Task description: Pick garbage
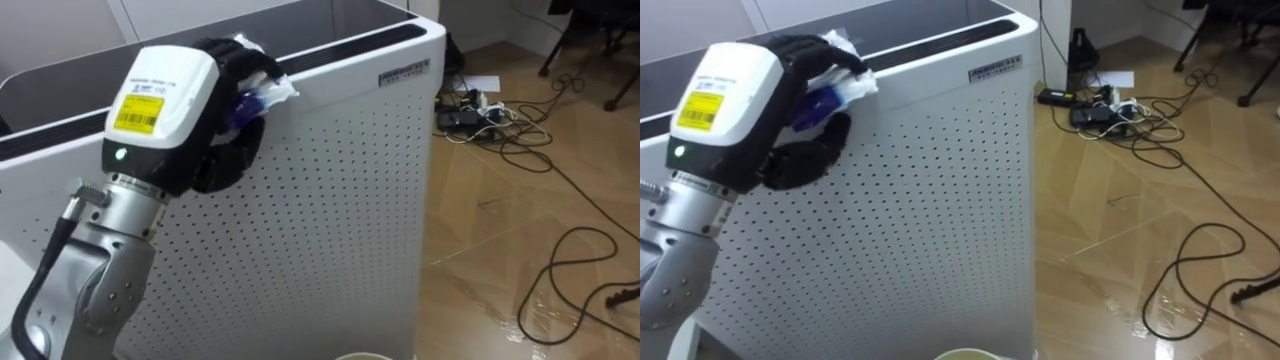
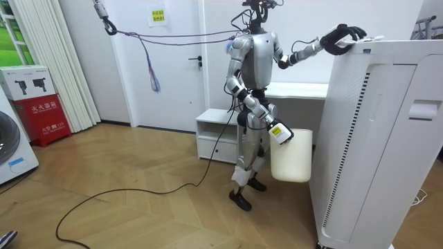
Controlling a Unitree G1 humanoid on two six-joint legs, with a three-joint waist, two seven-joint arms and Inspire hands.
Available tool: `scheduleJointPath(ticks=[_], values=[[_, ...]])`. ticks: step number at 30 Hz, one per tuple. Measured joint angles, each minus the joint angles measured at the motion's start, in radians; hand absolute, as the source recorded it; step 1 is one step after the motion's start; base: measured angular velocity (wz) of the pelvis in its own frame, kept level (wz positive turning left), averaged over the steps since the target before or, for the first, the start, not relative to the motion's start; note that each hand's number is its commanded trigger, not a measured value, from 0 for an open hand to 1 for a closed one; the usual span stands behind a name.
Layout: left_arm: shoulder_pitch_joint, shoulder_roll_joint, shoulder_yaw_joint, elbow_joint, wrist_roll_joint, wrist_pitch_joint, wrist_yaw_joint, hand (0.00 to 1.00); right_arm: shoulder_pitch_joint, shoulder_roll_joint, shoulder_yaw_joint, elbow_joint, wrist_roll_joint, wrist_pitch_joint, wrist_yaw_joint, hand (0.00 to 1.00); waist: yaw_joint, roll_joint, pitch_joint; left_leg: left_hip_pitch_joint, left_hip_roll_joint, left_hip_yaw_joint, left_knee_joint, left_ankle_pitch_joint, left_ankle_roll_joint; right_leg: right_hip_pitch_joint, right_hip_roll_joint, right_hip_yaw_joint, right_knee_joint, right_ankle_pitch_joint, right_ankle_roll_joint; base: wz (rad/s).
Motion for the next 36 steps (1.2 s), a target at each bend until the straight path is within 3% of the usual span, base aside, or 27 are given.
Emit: scheduleJointPath(ticks=[6,17,22,26,28,31,36], values=[[-0.020,-0.006,0.002,0.000,0.018,0.018,0.002,1.00,-0.001,0.002,0.000,0.000,0.000,0.011,0.000,1.00,-0.002,0.000,-0.0001,0.006,0.000,0.000,-0.001,0.000,0.000,0.003,0.000,0.003,0.002,0.000,0.000,-0.01],[-0.033,0.001,0.006,-0.025,0.010,0.017,0.034,1.00,-0.001,0.009,0.000,-0.008,0.008,0.012,-0.028,1.00,-0.004,-0.009,0.0048,0.000,-0.001,-0.007,0.000,0.000,0.000,0.006,-0.001,-0.007,-0.005,-0.002,-0.002,0.02],[-0.030,0.007,0.032,-0.063,-0.018,-0.019,0.032,1.00,-0.001,0.007,-0.010,-0.025,0.009,0.003,-0.034,1.00,0.005,-0.007,0.0012,-0.009,-0.001,-0.024,0.007,0.000,0.000,-0.001,-0.002,-0.020,-0.012,-0.001,-0.002,0.08],[-0.028,0.007,0.045,-0.104,-0.060,-0.039,0.026,1.00,0.003,0.001,-0.009,-0.028,0.010,-0.032,-0.033,1.00,0.013,-0.010,0.0000,-0.019,-0.001,-0.030,0.009,0.000,0.000,-0.002,-0.003,-0.025,-0.016,-0.001,-0.003,0.09],[-0.026,0.007,0.045,-0.115,-0.130,-0.058,0.019,1.00,0.002,0.003,-0.007,-0.031,0.010,-0.035,-0.033,1.00,0.013,-0.010,-0.0004,-0.019,-0.001,-0.034,0.009,0.000,0.000,-0.001,-0.004,-0.028,-0.016,-0.001,-0.003,0.09],[0.002,0.004,0.045,-0.181,-0.336,-0.071,0.001,1.00,0.003,0.001,0.000,-0.031,0.013,-0.052,-0.028,1.00,0.013,-0.010,-0.0010,-0.019,-0.004,-0.037,0.009,0.000,0.000,0.000,-0.006,-0.029,-0.017,-0.001,-0.003,0.04],[0.071,-0.001,0.012,-0.260,-0.589,-0.143,-0.087,1.00,0.002,0.006,0.010,-0.027,0.017,-0.082,-0.018,1.00,0.007,-0.009,-0.0015,-0.020,-0.005,-0.041,0.010,0.000,0.000,0.001,-0.009,-0.031,-0.016,-0.001,-0.002,0.01]])
